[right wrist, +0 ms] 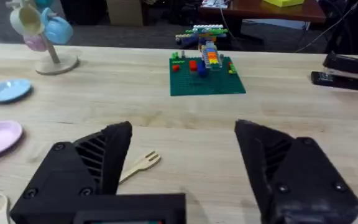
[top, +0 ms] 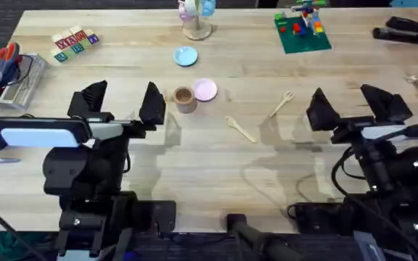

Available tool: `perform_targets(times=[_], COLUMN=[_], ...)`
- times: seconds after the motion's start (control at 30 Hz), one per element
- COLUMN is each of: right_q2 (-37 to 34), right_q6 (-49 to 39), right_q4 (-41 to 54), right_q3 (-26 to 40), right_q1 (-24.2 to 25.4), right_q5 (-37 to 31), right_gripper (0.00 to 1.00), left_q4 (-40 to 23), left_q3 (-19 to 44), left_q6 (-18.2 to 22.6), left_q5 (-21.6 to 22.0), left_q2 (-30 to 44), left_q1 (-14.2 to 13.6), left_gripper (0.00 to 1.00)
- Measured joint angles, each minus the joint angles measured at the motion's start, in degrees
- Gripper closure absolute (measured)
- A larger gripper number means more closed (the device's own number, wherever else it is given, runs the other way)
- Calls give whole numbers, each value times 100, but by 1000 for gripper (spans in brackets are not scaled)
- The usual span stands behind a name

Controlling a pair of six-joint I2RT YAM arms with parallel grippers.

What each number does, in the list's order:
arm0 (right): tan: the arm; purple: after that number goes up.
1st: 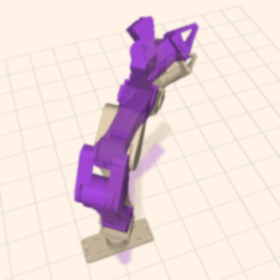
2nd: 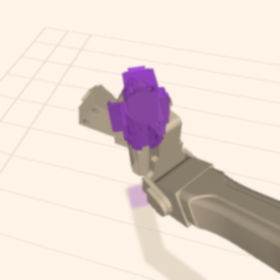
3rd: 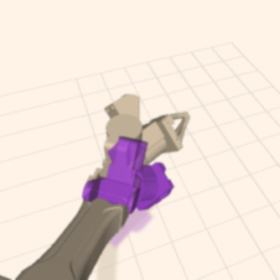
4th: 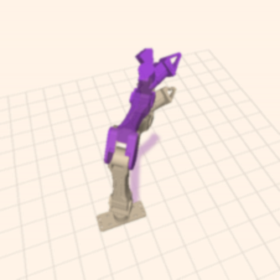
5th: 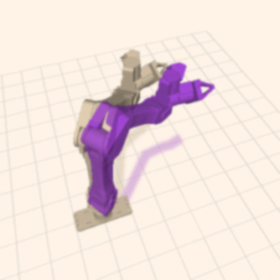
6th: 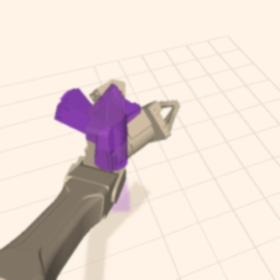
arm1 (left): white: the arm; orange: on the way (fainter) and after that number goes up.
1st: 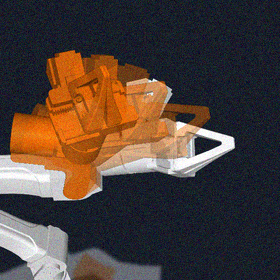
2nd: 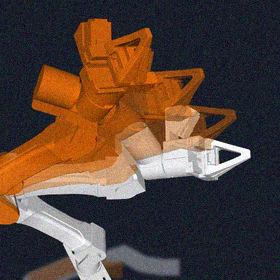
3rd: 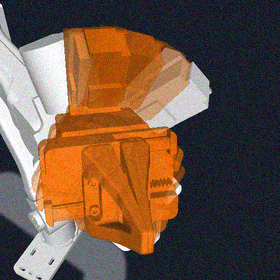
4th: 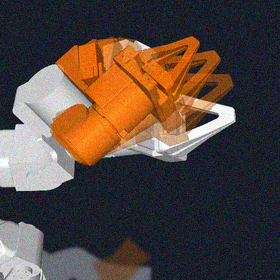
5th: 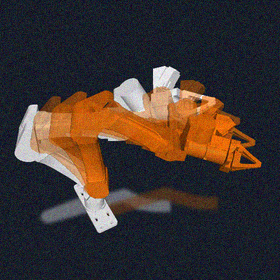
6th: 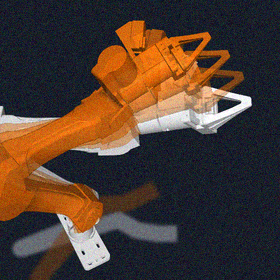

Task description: Pick up a utensil and set it on the pink plate, then put the other utensil in the container.

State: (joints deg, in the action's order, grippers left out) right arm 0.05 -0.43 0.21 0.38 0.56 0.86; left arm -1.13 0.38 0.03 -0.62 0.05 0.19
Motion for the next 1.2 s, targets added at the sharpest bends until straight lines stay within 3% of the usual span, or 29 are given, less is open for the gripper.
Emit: perform_targets(times=[0.1,0.2,0.4,0.63,0.97,1.07,1.2], right_q2=[0,-19,-561,-2163,-5114,-5807,-6335], right_q6=[10,99,318,365,157,127,127], right_q4=[47,253,1504,2701,4722,4990,5042], right_q3=[10,96,882,2736,5737,6330,6634], right_q1=[0,0,0,0,11,11,11], right_q5=[-2,-15,41,46,284,323,345], right_gripper=[6,6,7,8,6,6,6], left_q4=[-136,-677,-2245,-3269,-4590,-4863,-5014], left_q3=[10,152,1176,2748,4958,5473,5827], left_q6=[0,0,1,-2,-96,-98,-108], left_q5=[0,2,1,-2,-337,-454,-576], left_q2=[0,17,327,1585,4130,4753,5262], left_q1=[0,0,0,0,0,0,0], left_gripper=[8,7,10,10,10,8,8])
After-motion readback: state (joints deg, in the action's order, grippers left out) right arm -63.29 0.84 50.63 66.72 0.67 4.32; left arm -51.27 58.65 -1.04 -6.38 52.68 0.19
